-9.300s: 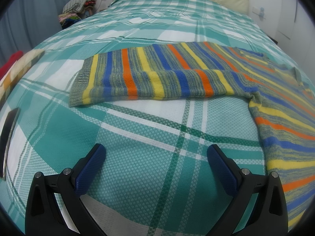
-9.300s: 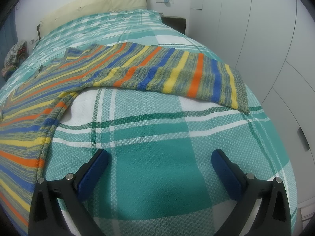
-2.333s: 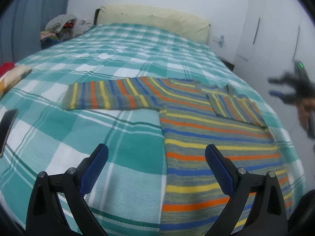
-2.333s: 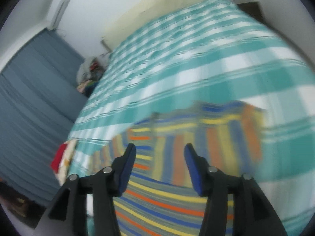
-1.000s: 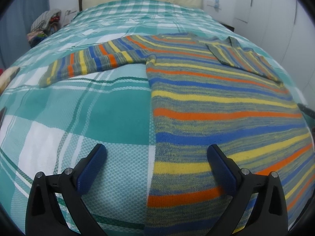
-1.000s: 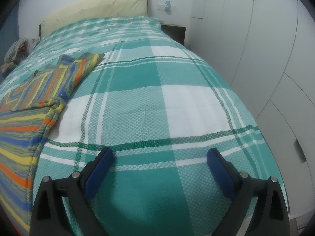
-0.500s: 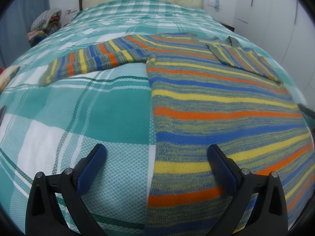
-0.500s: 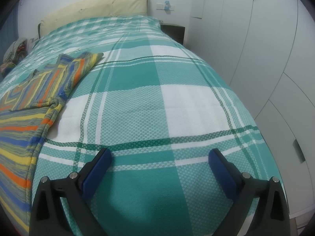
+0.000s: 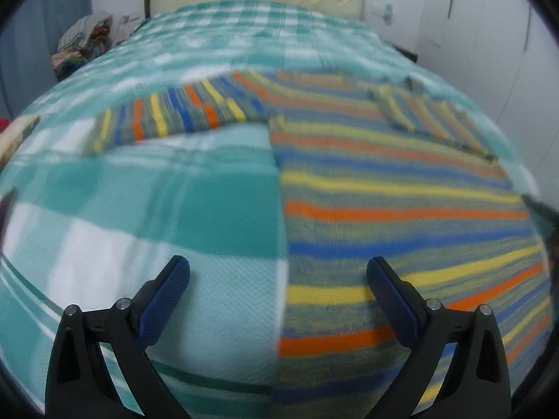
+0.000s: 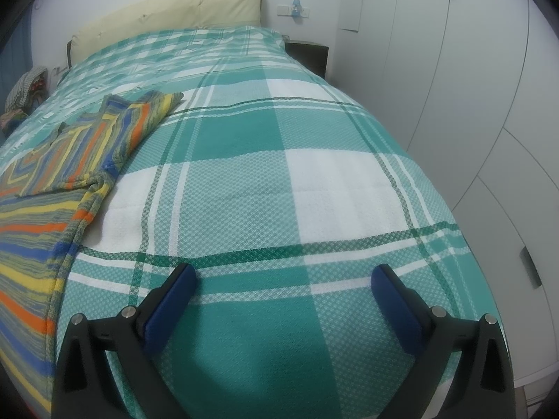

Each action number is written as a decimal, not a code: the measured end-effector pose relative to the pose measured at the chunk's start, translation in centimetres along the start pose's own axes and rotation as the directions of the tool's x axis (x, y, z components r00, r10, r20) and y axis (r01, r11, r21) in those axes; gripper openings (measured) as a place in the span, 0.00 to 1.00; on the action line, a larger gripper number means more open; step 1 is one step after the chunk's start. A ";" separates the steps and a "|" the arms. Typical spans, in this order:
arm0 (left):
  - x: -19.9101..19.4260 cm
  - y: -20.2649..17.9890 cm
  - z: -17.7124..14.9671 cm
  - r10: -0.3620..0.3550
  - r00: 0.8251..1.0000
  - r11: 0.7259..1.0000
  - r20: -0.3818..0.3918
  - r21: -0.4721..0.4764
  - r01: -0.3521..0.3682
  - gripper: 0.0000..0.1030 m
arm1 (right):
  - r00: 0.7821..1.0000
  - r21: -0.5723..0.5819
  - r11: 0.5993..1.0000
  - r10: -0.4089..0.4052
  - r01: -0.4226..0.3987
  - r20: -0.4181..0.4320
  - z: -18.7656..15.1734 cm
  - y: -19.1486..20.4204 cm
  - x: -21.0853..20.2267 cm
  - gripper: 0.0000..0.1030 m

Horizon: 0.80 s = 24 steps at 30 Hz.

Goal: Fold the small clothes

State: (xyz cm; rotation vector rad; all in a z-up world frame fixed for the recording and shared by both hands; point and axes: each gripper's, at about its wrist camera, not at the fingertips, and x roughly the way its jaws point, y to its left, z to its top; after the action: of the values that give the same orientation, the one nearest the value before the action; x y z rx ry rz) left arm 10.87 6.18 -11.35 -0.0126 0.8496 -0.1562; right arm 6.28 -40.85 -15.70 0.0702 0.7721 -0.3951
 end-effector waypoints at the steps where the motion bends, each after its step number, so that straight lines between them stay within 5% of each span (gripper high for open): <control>1: -0.8 0.7 0.9 -0.008 1.000 1.000 0.023 -0.005 0.008 0.99 | 1.000 -0.001 1.000 0.000 0.000 -0.001 0.0 0.0 0.0 0.97; 5: -2.4 7.5 7.6 -0.035 0.996 0.992 0.086 -0.115 0.045 0.99 | 1.000 0.000 1.000 -0.005 0.005 -0.006 0.0 0.0 0.1 0.98; 8: 0.3 14.4 11.3 -0.043 0.999 0.974 0.022 -0.222 0.047 0.99 | 1.000 0.003 1.000 -0.006 0.006 -0.009 0.0 0.0 0.1 0.99; 12: 6.3 22.9 12.5 -0.045 0.993 0.890 -0.106 -0.456 -0.008 0.98 | 1.000 0.001 1.000 -0.007 0.007 -0.008 0.0 0.0 0.1 0.99; 15: 9.2 24.3 11.8 -0.072 0.987 0.862 -0.142 -0.506 -0.010 0.92 | 1.000 -0.004 1.000 -0.015 0.015 -0.009 0.0 0.1 0.2 0.99; 19: 11.8 24.3 11.3 -0.028 0.986 0.876 -0.165 -0.479 -0.055 0.76 | 1.000 0.003 1.000 -0.009 0.009 -0.015 0.0 0.0 0.3 1.00; 21: 11.8 23.7 11.5 0.006 0.991 0.887 -0.134 -0.457 -0.067 0.63 | 1.000 0.003 1.000 -0.009 0.009 -0.015 0.0 0.0 0.3 1.00; 23: 12.2 22.8 11.7 -0.010 0.989 0.912 -0.147 -0.408 -0.052 0.04 | 1.000 0.004 1.000 -0.011 0.011 -0.017 0.0 0.0 0.3 1.00; 24: 12.2 22.7 11.7 -0.006 0.986 0.916 -0.165 -0.397 -0.061 0.02 | 1.000 0.003 1.000 -0.012 0.012 -0.017 0.0 0.0 0.3 1.00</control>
State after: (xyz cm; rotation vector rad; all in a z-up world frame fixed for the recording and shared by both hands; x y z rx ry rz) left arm 30.58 26.26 -14.39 -0.3784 1.0341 0.0474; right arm 6.44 -40.97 -15.93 0.0724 0.7886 -0.4073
